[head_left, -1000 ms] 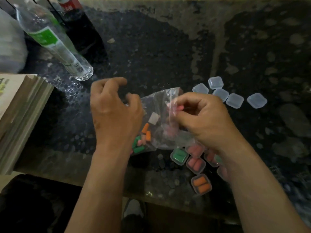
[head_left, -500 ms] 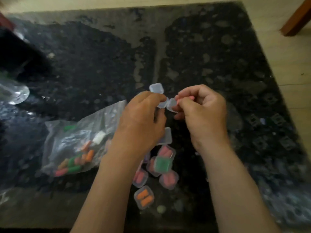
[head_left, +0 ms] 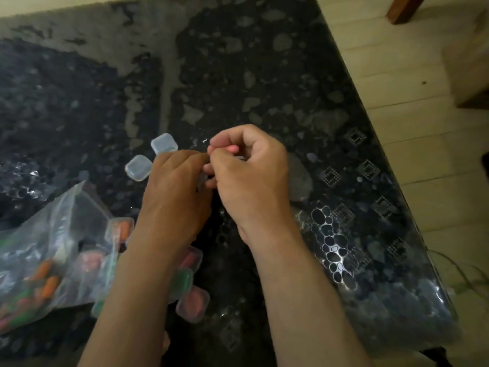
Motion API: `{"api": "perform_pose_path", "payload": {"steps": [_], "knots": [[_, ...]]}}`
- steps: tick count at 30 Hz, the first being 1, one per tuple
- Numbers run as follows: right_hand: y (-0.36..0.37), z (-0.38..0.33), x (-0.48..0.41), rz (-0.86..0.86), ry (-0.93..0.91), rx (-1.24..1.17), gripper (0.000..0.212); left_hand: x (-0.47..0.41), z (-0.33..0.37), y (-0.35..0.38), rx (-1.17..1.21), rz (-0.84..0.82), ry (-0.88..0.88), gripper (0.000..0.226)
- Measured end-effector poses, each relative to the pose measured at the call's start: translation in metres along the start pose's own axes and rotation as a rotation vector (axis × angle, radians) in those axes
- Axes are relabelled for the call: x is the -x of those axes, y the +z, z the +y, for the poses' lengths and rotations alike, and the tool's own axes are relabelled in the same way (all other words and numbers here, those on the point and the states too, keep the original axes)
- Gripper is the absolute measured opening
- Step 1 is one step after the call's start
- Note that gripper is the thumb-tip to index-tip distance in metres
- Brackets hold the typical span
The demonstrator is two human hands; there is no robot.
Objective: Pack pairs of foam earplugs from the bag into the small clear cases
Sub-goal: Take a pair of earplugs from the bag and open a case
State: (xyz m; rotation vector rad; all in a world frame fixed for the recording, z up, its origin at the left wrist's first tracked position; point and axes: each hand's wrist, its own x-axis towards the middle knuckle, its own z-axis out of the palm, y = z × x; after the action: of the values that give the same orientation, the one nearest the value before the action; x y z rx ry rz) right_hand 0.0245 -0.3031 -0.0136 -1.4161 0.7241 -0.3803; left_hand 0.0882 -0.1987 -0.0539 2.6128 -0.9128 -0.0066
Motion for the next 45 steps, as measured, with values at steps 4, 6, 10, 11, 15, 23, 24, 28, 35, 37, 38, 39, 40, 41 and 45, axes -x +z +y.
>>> {"api": "perform_pose_path", "payload": {"steps": [4,6,10,11,15,23,24,28,35,37,38,39,40,41,45], "knots": [[0.001,-0.003,0.003,0.011,0.019,-0.015,0.014,0.013,0.000,-0.011,0.107,0.064,0.011,0.012],[0.002,-0.007,0.004,-0.001,0.061,-0.078,0.016,0.019,0.002,-0.021,0.134,0.121,-0.023,0.025],[0.012,-0.020,0.013,-0.084,0.183,-0.243,0.019,0.036,-0.009,-0.046,0.368,0.271,-0.094,0.027],[0.016,-0.022,0.016,-0.099,0.197,-0.250,0.019,0.042,-0.013,-0.052,0.429,0.285,-0.117,0.026],[0.035,-0.024,0.029,-0.139,0.222,-0.258,0.020,0.071,-0.027,-0.083,0.512,0.333,-0.155,0.006],[0.075,-0.027,0.063,-0.362,0.350,-0.224,0.028,0.108,-0.057,-0.115,0.628,0.296,-0.192,0.044],[0.078,-0.027,0.065,-0.381,0.351,-0.203,0.027,0.110,-0.061,-0.116,0.612,0.280,-0.193,0.045],[0.091,-0.026,0.071,-0.504,0.303,-0.033,0.024,0.115,-0.073,-0.118,0.606,0.275,-0.251,0.041],[0.099,-0.021,0.072,-0.756,0.171,0.078,0.014,0.119,-0.091,-0.125,0.572,0.326,-0.211,0.033],[0.098,-0.018,0.071,-0.769,0.144,0.072,0.018,0.118,-0.094,-0.125,0.598,0.319,-0.175,0.034],[0.098,-0.016,0.070,-0.765,0.136,0.066,0.020,0.117,-0.095,-0.125,0.608,0.319,-0.167,0.035],[0.097,-0.015,0.069,-0.759,0.124,0.065,0.022,0.116,-0.095,-0.124,0.610,0.319,-0.162,0.036],[0.096,-0.013,0.067,-0.752,0.108,0.070,0.023,0.115,-0.096,-0.123,0.609,0.319,-0.155,0.037],[0.095,-0.012,0.067,-0.747,0.089,0.075,0.022,0.113,-0.095,-0.121,0.606,0.320,-0.145,0.037],[0.089,-0.011,0.062,-0.746,0.054,0.058,0.020,0.108,-0.090,-0.119,0.568,0.336,-0.080,0.031]]}}
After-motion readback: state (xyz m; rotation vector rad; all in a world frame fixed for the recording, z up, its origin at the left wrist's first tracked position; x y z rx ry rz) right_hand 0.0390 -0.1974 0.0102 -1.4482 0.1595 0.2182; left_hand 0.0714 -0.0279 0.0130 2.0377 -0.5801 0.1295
